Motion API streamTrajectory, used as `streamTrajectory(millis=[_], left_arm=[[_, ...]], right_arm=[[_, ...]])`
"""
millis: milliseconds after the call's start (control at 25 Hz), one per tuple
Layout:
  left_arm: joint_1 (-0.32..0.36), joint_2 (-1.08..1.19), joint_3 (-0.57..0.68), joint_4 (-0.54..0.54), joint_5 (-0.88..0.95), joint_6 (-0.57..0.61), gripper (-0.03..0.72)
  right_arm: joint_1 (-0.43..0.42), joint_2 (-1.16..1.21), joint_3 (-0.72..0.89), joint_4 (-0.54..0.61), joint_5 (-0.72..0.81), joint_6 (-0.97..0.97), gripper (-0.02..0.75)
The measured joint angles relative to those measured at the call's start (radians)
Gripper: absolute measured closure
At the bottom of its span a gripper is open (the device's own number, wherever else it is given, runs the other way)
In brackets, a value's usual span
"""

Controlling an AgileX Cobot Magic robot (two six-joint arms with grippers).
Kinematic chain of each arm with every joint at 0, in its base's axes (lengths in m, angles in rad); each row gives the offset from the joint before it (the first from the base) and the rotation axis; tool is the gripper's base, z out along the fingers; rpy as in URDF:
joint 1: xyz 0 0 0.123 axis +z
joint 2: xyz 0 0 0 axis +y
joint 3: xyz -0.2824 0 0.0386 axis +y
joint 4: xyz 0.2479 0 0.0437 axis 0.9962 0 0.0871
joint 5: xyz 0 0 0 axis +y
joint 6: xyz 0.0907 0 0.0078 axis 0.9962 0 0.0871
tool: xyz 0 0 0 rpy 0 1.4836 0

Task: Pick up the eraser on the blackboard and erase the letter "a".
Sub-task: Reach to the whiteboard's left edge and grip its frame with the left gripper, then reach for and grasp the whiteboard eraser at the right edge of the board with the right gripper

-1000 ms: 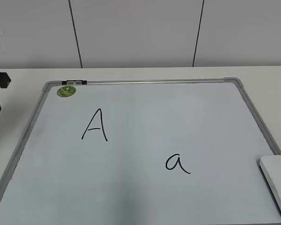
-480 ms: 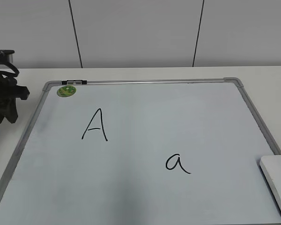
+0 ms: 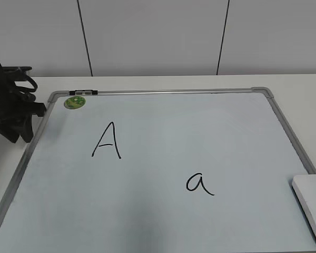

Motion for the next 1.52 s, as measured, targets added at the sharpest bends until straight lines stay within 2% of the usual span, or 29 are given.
streamTrajectory(millis=[680, 760, 880, 960, 1240, 1520], left_arm=[[0.0, 0.09, -0.009, -0.024, 0.008, 0.0, 0.448], [0.0, 0.09, -0.009, -0.029, 0.008, 0.0, 0.48], [0.0, 0.09, -0.009, -0.037, 0.008, 0.0, 0.596], [0.0, 0.09, -0.009, -0.035, 0.008, 0.0, 0.648], [0.002, 0.09, -0.011, -0.035, 0.01, 0.0, 0.657], [0.002, 0.09, -0.011, -0.035, 0.01, 0.0, 0.656]], right_arm=[[0.0, 0.0, 0.0, 0.0, 0.0, 0.0, 0.219], [0.0, 0.0, 0.0, 0.0, 0.0, 0.0, 0.219], [0.0, 0.0, 0.0, 0.0, 0.0, 0.0, 0.219], [0.0, 0.0, 0.0, 0.0, 0.0, 0.0, 0.219], [0.0, 0.007, -0.002, 0.016, 0.0, 0.0, 0.219], [0.0, 0.36, -0.08, 0.011, -0.004, 0.0, 0.219]])
